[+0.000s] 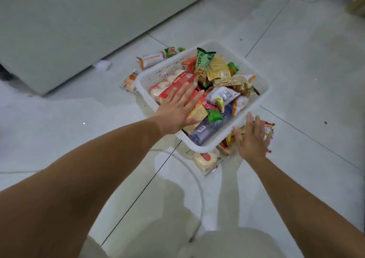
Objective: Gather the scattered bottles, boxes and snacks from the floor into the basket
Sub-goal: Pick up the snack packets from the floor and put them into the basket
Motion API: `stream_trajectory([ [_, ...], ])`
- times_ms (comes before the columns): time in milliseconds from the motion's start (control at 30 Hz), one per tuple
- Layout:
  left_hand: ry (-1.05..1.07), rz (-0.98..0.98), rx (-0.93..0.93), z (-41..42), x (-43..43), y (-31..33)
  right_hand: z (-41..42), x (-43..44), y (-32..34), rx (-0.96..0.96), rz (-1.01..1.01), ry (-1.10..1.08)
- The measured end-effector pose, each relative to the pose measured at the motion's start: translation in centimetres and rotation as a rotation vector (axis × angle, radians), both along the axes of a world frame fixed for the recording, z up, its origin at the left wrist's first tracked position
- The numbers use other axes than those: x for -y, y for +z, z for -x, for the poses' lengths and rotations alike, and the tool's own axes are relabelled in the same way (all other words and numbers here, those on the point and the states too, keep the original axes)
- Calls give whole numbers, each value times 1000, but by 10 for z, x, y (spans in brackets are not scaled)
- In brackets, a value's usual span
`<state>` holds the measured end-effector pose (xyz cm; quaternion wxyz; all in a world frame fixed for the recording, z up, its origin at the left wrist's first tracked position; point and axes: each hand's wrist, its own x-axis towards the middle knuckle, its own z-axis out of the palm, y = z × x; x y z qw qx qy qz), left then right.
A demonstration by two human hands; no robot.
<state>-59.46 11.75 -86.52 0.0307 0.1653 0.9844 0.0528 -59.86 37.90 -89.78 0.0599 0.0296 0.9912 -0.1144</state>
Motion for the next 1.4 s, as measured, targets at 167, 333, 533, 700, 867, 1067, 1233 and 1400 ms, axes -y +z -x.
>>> stream_trajectory([
  [167, -137, -97, -53, -22, -69, -7, -43, -28, -41, 112, -107, 24],
  [333, -363, -228, 51, -60, -124, -45, -40, -41, -63, 151, -208, 131],
  [533, -329, -134, 243, -77, -124, -76, -23, -49, -71, 155, -290, 306],
  [700, -71, 1, 454, -66, -122, -102, 14, -51, -66, 150, -300, 363],
  [867, -53, 185, 430, -71, -126, -119, 23, -54, -65, 185, -345, 465],
  [1067, -84, 256, 384, -70, -130, -107, 4, -74, -67, 133, -350, 462],
  [1233, -29, 292, 492, -80, -134, -103, -20, -87, -73, 274, -256, 342],
  [1400, 9, 298, 530, -81, -141, -97, -58, -91, -82, 368, 7, 125],
])
